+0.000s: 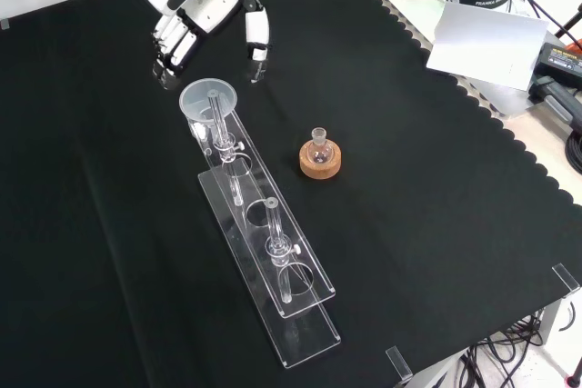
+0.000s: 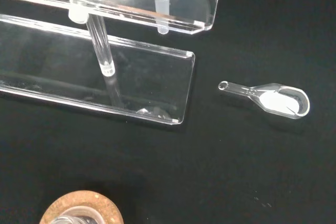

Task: Pick up the funnel from the transparent funnel stand.

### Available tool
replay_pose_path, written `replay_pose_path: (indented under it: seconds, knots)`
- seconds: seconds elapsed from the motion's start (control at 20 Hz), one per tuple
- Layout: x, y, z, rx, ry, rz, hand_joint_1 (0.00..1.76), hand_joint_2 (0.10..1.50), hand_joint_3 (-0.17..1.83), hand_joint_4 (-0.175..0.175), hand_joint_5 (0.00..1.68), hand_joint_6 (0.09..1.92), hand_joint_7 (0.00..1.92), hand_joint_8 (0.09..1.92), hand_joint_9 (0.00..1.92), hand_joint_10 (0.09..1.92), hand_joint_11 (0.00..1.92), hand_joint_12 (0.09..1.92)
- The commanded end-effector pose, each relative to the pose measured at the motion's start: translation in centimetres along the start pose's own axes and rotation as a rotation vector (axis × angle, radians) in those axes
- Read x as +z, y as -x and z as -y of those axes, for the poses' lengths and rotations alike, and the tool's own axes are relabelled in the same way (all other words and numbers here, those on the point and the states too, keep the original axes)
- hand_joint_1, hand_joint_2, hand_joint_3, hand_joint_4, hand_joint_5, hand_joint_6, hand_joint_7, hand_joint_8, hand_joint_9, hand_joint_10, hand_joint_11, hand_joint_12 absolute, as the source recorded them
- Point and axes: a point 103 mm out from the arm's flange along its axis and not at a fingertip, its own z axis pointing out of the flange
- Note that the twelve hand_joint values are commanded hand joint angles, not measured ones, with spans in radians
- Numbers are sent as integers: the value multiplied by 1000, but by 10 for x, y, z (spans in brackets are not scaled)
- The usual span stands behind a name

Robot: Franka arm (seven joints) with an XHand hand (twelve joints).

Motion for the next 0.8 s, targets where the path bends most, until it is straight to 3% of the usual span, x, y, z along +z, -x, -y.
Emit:
replay_pose_path:
  seconds: [0.05,0.3,0.8]
  knots:
    - [3,12,-7,31,-46,1,537,769,208,2,126,87,0,464,171,726,161,1400]
    - [5,7,-13,38,-38,14,572,739,201,0,87,87,0,392,137,776,201,1395]
    - [8,-16,-28,1,-73,52,623,709,195,3,62,87,0,335,105,814,251,1402]
